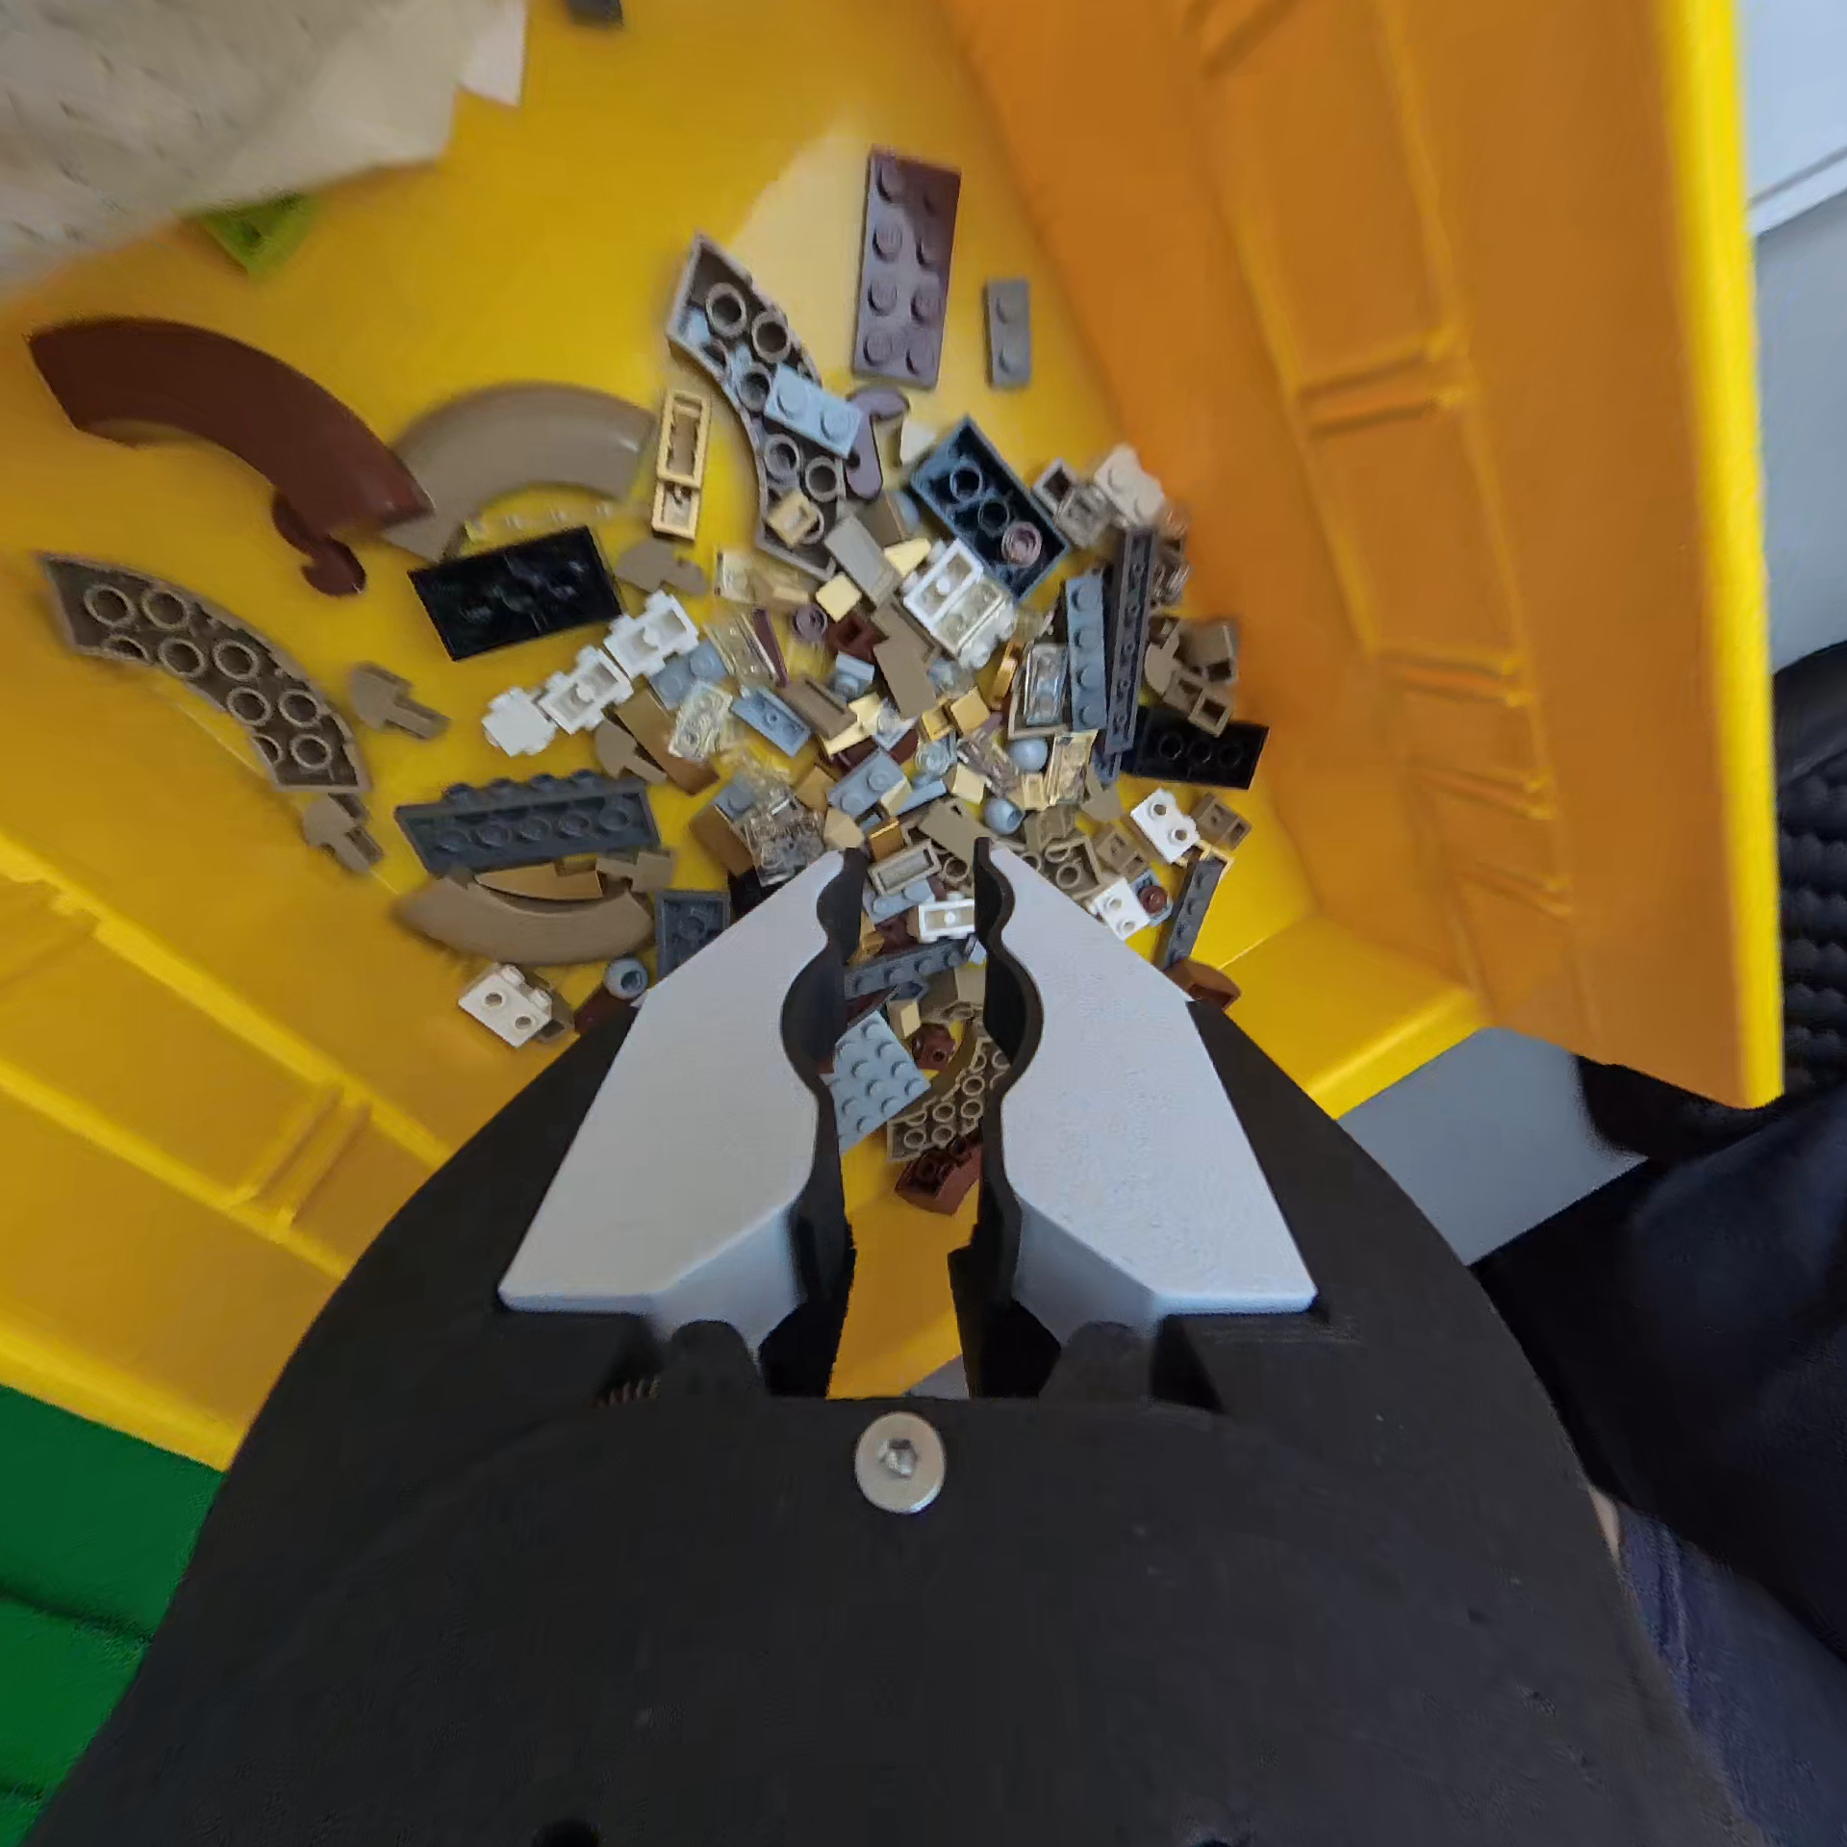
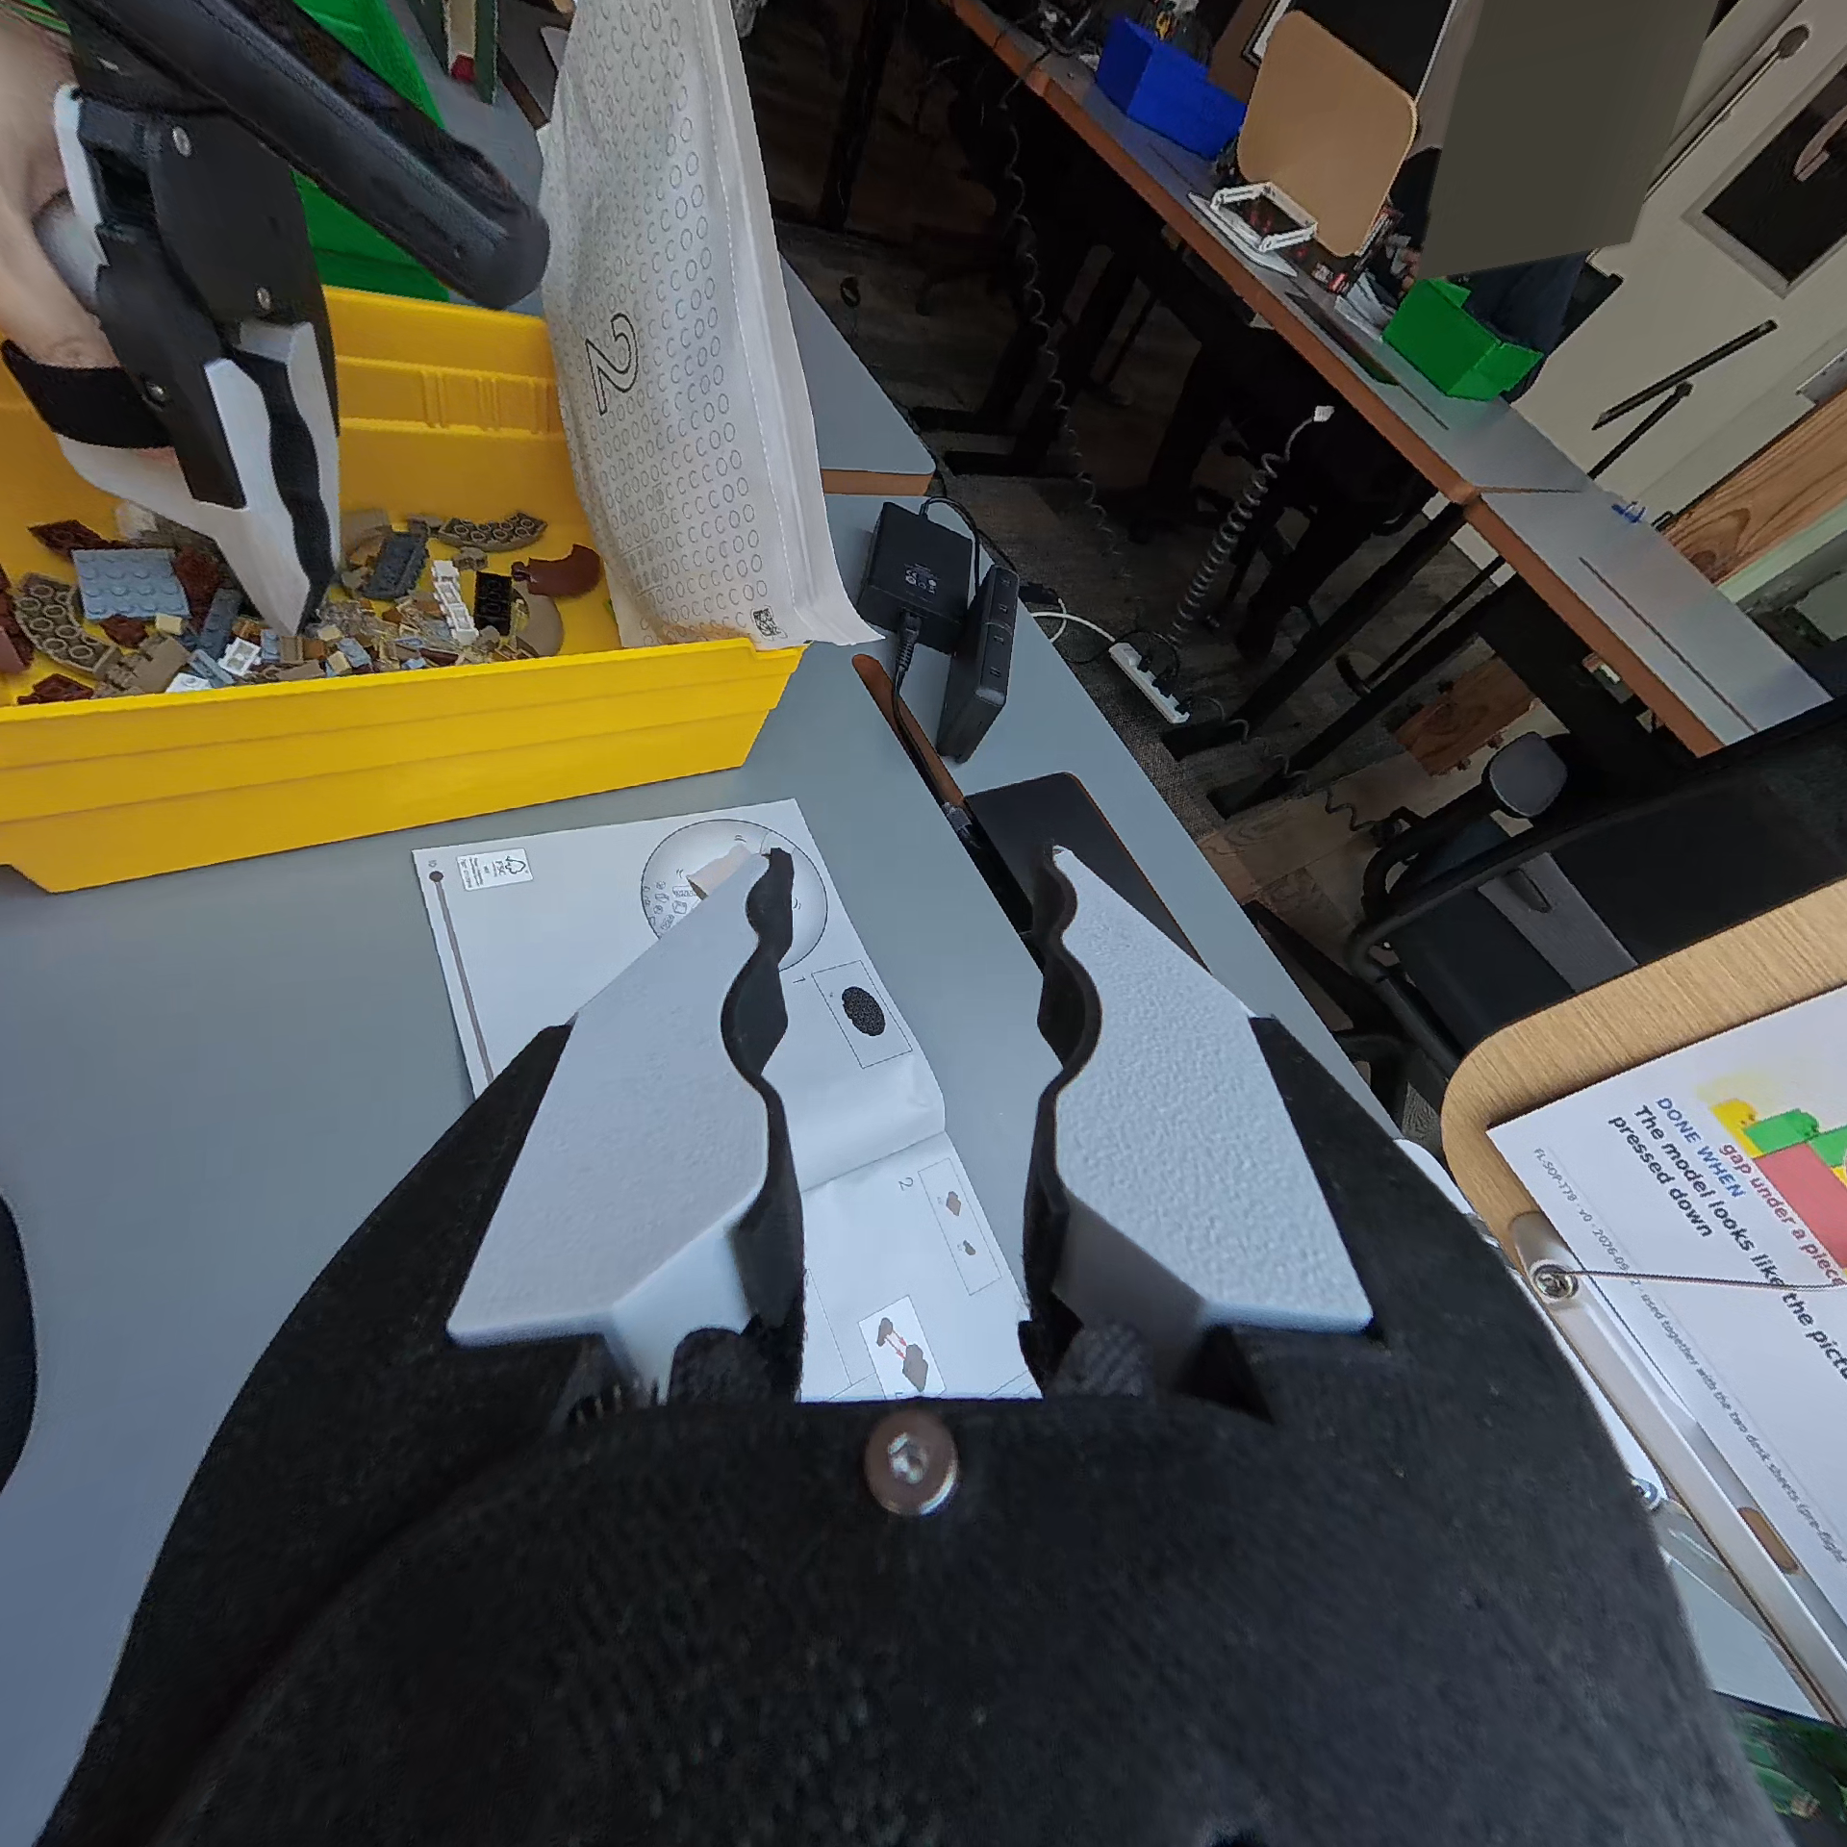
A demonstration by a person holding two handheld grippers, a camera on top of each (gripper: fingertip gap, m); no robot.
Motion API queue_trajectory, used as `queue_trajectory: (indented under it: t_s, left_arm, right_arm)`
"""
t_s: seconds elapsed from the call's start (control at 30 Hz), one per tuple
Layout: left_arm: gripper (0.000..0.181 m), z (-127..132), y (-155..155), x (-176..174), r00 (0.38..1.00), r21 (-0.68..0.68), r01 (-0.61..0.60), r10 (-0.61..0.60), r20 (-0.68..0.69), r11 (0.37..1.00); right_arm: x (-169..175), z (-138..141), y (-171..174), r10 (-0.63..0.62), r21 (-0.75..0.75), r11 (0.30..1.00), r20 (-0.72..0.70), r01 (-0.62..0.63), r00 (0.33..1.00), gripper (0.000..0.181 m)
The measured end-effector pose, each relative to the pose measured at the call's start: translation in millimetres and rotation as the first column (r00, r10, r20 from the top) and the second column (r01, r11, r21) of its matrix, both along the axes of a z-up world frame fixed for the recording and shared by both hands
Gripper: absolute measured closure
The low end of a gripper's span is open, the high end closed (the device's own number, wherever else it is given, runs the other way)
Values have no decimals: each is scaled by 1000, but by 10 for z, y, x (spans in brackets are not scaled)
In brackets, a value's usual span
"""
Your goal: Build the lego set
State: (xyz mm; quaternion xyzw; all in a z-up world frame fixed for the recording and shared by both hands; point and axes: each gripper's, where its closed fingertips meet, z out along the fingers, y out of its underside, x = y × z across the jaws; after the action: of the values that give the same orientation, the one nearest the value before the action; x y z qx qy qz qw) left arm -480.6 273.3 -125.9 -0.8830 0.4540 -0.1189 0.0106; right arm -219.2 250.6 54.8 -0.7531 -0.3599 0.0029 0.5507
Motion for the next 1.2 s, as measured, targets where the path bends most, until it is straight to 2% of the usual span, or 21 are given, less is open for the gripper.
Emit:
queue_trajectory:
  t_s: [0.1,0.23,0.4,0.47,0.6,0.7,0.8,0.9,1.07,1.2]
  left_arm:
    - [158,-106,-99,-72,996,-41,36,-39,-85,999]
    - [141,-114,22,-161,989,29,13,-9,-149,999]
    - [151,-130,126,-490,963,67,-78,92,-254,995]
    - [159,-81,175,-570,955,99,-131,152,-254,987]
    - [154,-22,240,-541,947,111,-240,257,-190,964]
    - [155,27,354,-437,950,145,-269,287,-124,952]
    - [155,54,343,-267,968,122,-237,245,-51,964]
    - [151,10,270,-29,990,86,-138,139,-7,987]
    - [158,-193,141,143,994,70,48,-40,-106,996]
    - [167,-238,94,71,985,59,85,-75,-158,995]
  right_arm:
    - [-3,-22,5,1,-5,1000,6,-1,1000,132]
    - [-8,-50,5,2,-6,1000,36,-2,999,132]
    - [11,-78,9,-4,-1,1000,77,5,997,133]
    - [18,-78,14,-6,5,1000,86,6,996,133]
    - [66,16,59,-44,67,997,83,38,996,133]
    - [41,65,44,-30,89,996,69,24,997,133]
    - [43,60,37,-29,91,996,85,21,996,134]
    - [36,35,40,-25,86,996,100,17,995,134]
    - [32,0,44,-26,82,997,128,15,991,134]
    - [45,-20,46,-28,77,997,144,17,989,134]
